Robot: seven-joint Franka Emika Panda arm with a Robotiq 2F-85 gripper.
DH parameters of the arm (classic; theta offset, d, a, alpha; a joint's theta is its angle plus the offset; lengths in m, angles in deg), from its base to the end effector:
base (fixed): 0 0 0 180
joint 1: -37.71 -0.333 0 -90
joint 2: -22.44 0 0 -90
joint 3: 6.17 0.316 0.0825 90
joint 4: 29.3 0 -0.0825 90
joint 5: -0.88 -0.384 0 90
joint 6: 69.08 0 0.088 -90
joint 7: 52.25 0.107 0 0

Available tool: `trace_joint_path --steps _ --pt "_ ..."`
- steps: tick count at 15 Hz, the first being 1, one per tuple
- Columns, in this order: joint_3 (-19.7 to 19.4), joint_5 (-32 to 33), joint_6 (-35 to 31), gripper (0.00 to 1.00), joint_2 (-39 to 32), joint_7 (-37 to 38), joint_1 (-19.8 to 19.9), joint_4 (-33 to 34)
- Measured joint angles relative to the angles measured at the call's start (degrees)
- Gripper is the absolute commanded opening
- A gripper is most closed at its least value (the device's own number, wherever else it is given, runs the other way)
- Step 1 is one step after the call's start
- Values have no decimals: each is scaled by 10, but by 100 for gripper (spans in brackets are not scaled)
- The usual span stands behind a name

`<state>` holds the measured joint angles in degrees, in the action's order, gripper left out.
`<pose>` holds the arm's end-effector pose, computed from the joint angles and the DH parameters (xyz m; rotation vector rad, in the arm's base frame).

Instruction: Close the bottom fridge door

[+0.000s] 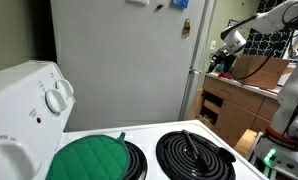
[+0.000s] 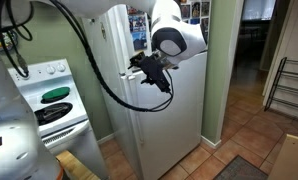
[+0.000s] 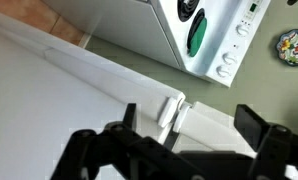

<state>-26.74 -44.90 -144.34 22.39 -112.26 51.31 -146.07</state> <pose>0.4435 -0.1920 0.4448 -2.0503 -0.3688 -0.1466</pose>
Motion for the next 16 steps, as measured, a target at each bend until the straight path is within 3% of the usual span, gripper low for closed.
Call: trace_joint_path --steps 7,16 --pt "13 -17 8 100 -33 3 6 6" --pt "25 -183 5 100 -148 9 37 -35"
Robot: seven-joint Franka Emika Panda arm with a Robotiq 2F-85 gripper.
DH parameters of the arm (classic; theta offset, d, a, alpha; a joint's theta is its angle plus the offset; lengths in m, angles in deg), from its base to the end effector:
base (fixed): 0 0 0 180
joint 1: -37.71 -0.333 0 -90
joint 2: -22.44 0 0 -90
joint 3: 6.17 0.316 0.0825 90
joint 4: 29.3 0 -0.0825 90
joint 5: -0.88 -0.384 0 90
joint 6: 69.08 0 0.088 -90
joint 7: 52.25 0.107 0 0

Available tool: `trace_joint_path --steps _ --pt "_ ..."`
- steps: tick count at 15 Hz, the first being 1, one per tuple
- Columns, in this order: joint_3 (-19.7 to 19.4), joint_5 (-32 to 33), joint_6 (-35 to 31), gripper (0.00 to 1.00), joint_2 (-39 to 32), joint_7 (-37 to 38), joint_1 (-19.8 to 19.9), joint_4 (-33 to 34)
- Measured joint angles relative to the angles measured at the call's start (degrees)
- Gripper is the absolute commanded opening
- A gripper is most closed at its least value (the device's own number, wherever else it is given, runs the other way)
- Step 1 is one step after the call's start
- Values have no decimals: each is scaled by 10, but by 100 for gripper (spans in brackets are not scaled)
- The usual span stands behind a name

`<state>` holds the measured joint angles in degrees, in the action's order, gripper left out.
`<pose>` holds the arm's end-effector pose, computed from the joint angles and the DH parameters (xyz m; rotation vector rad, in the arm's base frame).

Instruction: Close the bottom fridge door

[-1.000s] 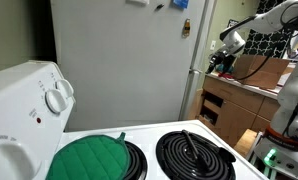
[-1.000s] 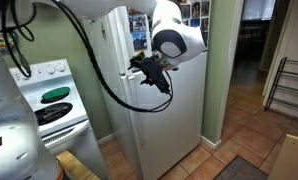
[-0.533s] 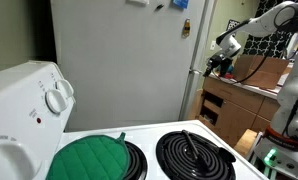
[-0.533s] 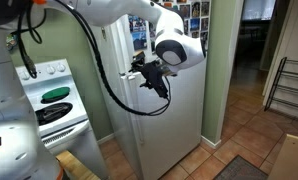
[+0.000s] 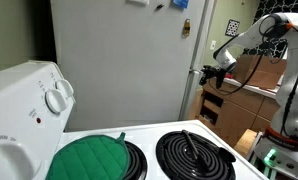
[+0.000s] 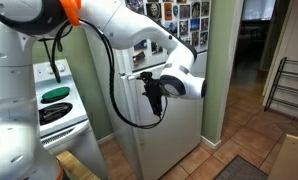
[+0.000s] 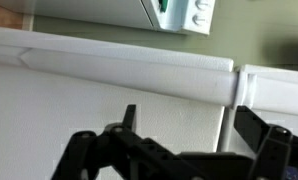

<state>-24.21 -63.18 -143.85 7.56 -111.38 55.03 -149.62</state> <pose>0.4676 -0.1873 0.3206 -1.7599 -0.0271 -0.1581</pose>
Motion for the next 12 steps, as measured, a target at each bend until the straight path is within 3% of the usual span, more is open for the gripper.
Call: trace_joint_path --steps 4,12 --pt "11 -61 11 100 -38 20 4 -4" --pt "34 -143 -66 100 -51 55 -16 -14"
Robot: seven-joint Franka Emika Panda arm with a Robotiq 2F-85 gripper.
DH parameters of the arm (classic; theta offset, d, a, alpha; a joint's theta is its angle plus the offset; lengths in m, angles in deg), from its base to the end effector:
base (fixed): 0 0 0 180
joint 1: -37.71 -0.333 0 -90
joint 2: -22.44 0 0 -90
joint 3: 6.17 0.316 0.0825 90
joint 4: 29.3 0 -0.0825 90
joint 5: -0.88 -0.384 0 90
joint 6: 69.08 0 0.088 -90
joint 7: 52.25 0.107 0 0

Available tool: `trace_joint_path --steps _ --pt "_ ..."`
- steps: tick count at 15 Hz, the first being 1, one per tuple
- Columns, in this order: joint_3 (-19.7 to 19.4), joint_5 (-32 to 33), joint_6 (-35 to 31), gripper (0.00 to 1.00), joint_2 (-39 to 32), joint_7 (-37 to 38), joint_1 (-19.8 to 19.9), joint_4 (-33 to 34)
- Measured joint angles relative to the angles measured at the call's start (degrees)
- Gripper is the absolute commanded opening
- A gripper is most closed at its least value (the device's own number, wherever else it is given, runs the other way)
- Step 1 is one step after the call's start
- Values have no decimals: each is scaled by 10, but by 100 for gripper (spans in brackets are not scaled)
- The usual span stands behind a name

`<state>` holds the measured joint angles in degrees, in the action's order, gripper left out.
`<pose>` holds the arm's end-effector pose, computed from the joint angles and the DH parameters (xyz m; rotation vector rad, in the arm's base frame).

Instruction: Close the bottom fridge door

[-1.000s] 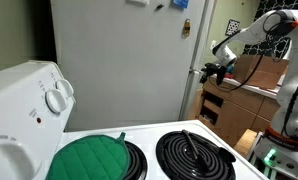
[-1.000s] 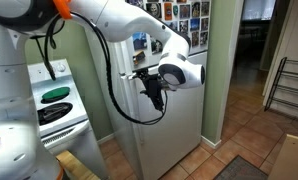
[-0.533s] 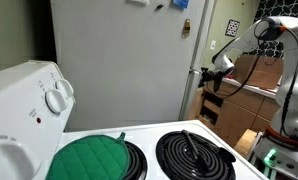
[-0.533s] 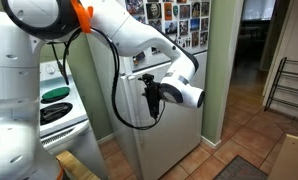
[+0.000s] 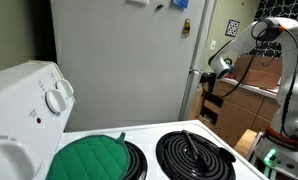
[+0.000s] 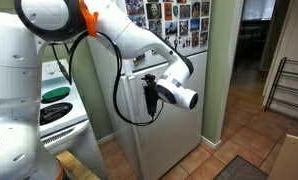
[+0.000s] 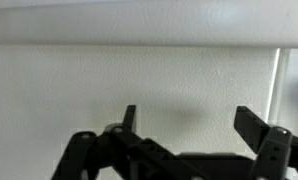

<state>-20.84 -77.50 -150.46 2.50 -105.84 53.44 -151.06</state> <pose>0.5022 -0.1559 0.2766 -1.6531 0.2140 -0.2034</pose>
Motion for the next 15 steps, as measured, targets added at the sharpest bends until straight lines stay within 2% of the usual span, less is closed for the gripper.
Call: trace_joint_path --steps 3,8,15 --pt "7 -19 -38 100 0 -7 -11 -4" --pt "24 -68 -42 100 0 -40 -16 -20" --pt "30 -89 -54 100 6 -40 -28 -28"
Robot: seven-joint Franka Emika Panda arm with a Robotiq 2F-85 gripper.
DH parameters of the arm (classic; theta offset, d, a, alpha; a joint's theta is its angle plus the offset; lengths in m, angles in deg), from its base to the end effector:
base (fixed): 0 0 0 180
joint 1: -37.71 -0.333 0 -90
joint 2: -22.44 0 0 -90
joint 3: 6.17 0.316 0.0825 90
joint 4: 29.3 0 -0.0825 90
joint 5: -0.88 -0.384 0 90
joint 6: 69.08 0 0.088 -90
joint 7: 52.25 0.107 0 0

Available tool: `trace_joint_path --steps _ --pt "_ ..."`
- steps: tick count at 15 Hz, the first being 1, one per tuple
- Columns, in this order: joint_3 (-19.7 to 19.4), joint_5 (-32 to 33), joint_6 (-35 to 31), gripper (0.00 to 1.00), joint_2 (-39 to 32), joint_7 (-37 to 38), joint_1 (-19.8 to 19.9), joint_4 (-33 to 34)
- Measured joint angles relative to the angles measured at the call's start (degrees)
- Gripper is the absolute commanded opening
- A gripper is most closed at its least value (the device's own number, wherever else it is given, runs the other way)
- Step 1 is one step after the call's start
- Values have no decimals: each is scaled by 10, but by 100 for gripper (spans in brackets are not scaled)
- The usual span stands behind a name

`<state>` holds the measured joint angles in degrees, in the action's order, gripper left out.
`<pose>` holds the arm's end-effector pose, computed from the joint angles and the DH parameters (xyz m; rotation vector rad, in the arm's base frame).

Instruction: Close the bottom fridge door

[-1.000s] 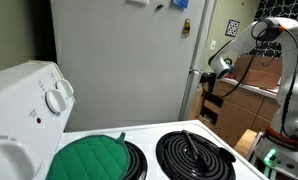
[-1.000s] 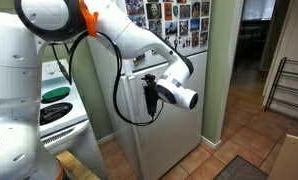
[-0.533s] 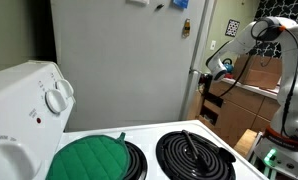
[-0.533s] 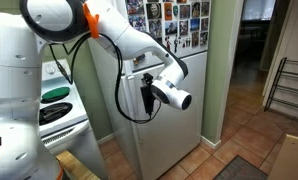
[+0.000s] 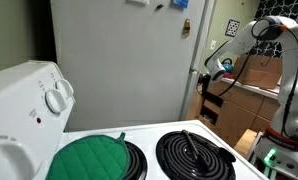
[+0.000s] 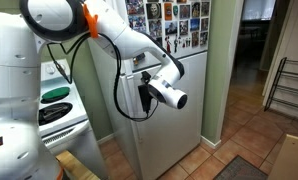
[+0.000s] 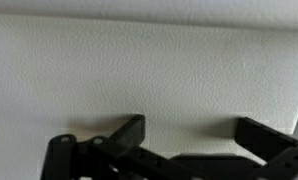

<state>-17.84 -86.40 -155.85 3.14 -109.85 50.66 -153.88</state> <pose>0.5185 -0.1128 0.2692 -1.6137 0.2282 -0.3177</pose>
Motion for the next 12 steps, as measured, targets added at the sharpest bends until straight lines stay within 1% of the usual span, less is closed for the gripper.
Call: trace_joint_path --steps 3,7,9,12 --pt "-16 0 -37 100 14 -6 2 -2" --pt "-55 14 -79 100 49 -24 19 -10" --pt "-74 43 -104 100 78 -28 29 -20" --pt "-91 119 -155 100 137 -28 37 -42"
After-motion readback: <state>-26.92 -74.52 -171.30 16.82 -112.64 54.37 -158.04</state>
